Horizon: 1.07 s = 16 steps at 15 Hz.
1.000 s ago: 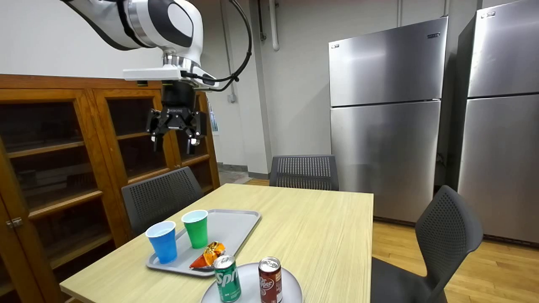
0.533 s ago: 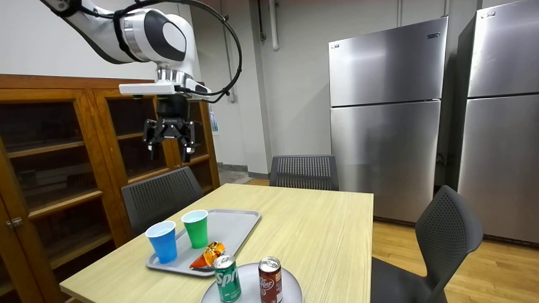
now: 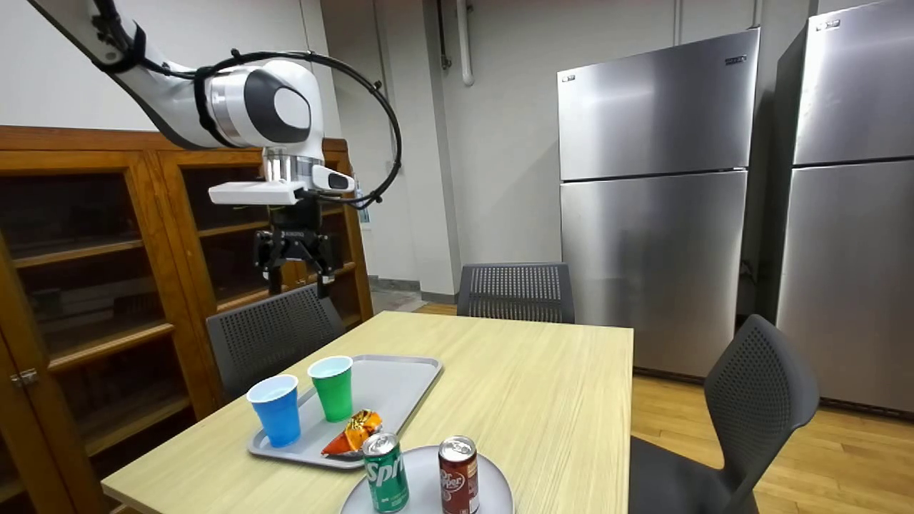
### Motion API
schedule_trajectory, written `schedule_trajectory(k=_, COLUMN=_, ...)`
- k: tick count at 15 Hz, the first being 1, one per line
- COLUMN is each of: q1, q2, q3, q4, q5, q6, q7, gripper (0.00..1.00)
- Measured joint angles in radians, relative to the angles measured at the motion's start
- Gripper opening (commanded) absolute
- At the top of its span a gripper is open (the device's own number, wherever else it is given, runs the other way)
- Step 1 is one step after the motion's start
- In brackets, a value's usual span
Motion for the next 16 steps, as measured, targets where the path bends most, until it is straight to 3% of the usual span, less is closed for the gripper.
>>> schedule_trajectory(k=4, q1=-0.001, q2=0.052, q3=-0.001, q4=-0.013, q5=-0.011, q6=0.052, q7=0.002, gripper=1.00)
schedule_trajectory(k=16, q1=-0.001, q2=0.067, q3=-0.001, q4=-0.014, q5=-0.011, q6=0.059, q7=0.000, gripper=1.00)
